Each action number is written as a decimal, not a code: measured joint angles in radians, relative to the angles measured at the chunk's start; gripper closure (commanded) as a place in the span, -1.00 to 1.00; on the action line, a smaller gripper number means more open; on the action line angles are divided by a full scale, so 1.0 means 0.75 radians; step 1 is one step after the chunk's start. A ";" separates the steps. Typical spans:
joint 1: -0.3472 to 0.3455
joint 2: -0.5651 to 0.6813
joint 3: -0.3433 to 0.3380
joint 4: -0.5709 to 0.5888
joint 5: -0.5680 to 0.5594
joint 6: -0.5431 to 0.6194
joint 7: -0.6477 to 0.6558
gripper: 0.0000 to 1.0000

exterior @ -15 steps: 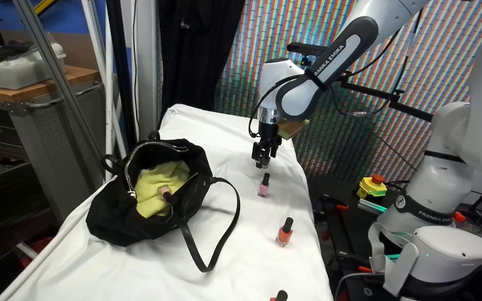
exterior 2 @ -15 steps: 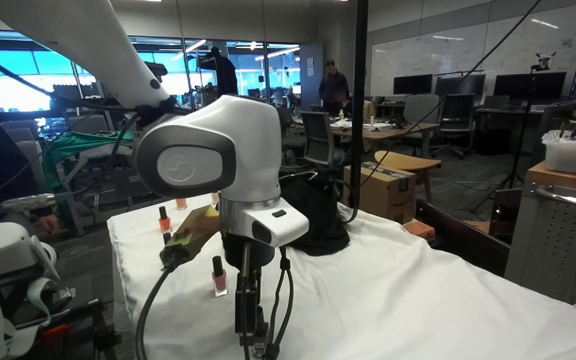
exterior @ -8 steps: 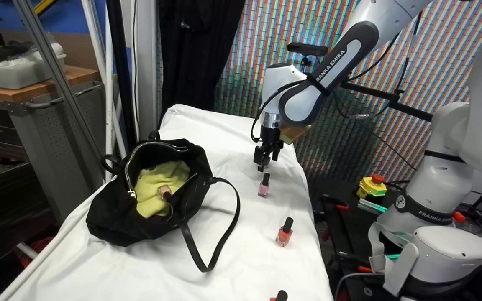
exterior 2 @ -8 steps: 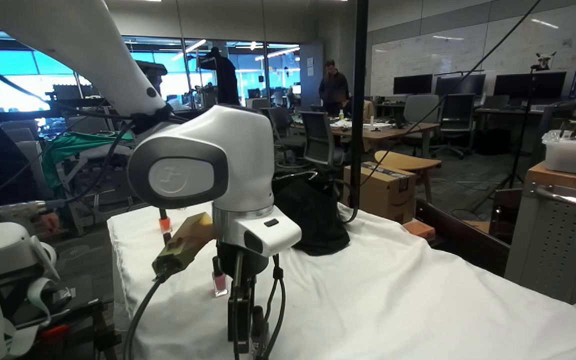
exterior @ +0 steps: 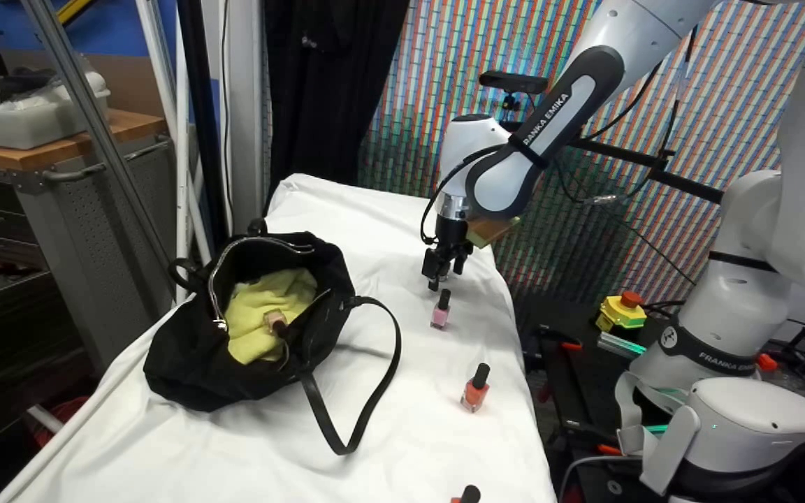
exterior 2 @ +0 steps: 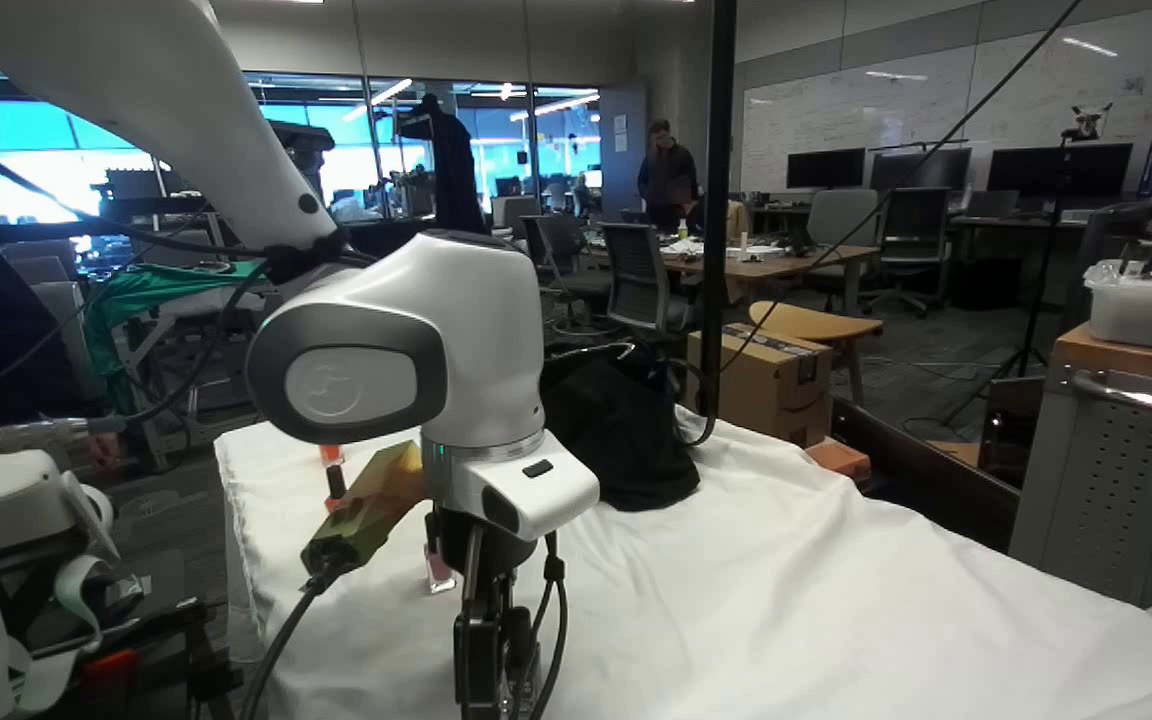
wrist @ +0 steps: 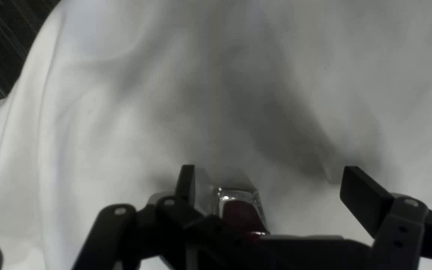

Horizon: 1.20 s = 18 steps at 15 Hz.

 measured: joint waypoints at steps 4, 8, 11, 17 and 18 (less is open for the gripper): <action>0.000 -0.016 -0.010 -0.014 -0.010 0.021 0.005 -1.00; 0.001 -0.054 -0.034 -0.029 -0.052 0.022 0.023 -1.00; 0.001 -0.073 -0.047 -0.033 -0.070 0.022 0.028 -1.00; 0.001 -0.076 -0.049 -0.033 -0.070 0.036 0.027 -1.00; 0.001 -0.074 -0.049 -0.033 -0.070 0.039 0.026 -1.00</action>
